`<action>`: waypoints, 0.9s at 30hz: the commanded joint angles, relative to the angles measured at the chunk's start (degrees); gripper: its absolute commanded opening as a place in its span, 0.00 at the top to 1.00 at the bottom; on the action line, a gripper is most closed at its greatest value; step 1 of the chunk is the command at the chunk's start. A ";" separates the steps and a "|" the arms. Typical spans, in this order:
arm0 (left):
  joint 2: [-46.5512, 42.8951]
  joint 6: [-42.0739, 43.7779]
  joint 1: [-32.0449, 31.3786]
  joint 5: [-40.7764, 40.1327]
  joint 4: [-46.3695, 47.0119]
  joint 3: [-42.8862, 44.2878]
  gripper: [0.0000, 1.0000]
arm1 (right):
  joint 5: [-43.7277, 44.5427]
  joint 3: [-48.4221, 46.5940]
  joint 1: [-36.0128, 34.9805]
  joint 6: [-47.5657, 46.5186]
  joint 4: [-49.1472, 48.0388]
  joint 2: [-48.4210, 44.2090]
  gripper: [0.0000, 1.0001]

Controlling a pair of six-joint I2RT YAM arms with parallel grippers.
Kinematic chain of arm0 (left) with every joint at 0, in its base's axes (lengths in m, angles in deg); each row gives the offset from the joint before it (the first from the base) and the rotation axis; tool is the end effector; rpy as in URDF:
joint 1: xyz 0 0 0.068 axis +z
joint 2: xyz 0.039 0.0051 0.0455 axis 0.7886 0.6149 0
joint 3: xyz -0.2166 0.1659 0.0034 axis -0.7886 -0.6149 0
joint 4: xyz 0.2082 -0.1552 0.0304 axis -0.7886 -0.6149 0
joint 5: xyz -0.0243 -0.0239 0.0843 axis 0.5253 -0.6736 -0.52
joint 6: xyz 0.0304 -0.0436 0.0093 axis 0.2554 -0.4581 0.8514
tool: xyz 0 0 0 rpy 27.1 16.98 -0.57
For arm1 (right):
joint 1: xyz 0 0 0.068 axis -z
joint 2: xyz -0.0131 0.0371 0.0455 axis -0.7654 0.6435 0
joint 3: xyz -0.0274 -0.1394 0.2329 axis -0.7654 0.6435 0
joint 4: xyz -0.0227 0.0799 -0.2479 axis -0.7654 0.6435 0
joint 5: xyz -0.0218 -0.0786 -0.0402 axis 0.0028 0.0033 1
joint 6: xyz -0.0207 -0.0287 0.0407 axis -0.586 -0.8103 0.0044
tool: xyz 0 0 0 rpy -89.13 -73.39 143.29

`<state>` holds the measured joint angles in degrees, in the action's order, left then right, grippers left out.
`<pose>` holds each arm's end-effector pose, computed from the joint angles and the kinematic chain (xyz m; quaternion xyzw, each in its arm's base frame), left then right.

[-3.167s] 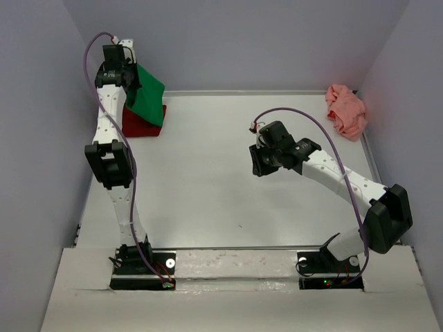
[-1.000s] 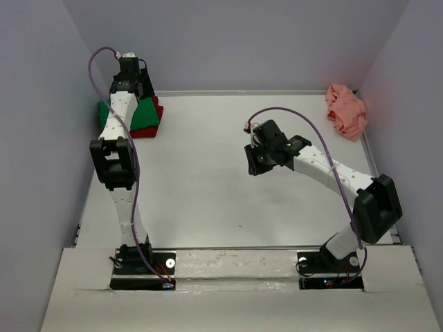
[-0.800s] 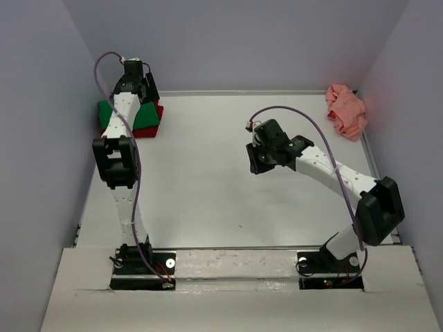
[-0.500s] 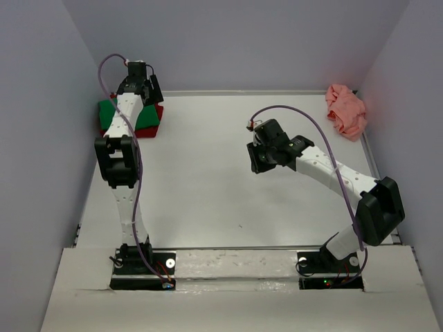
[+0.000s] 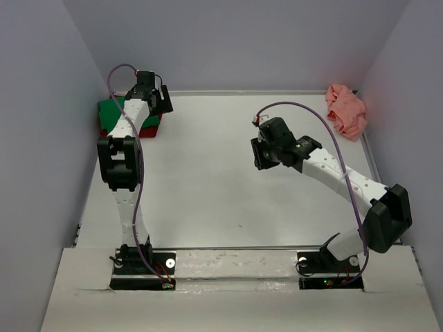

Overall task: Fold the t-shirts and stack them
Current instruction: Reset both grippers

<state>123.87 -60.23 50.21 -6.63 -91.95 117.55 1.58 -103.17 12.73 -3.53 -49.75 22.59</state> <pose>0.5064 -0.0150 0.2636 -0.0842 0.9008 -0.0339 0.4246 0.2548 0.1890 0.2979 -0.1792 0.9212 0.1028 0.3298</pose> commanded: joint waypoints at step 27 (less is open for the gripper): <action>-59.81 -4.07 -14.23 3.78 19.85 -46.92 0.01 | 4.96 9.19 -0.58 2.36 -9.33 -15.49 0.61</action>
<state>67.59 -63.46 37.20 -1.69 -75.47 72.42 4.29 -95.37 12.71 -2.17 -57.45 10.15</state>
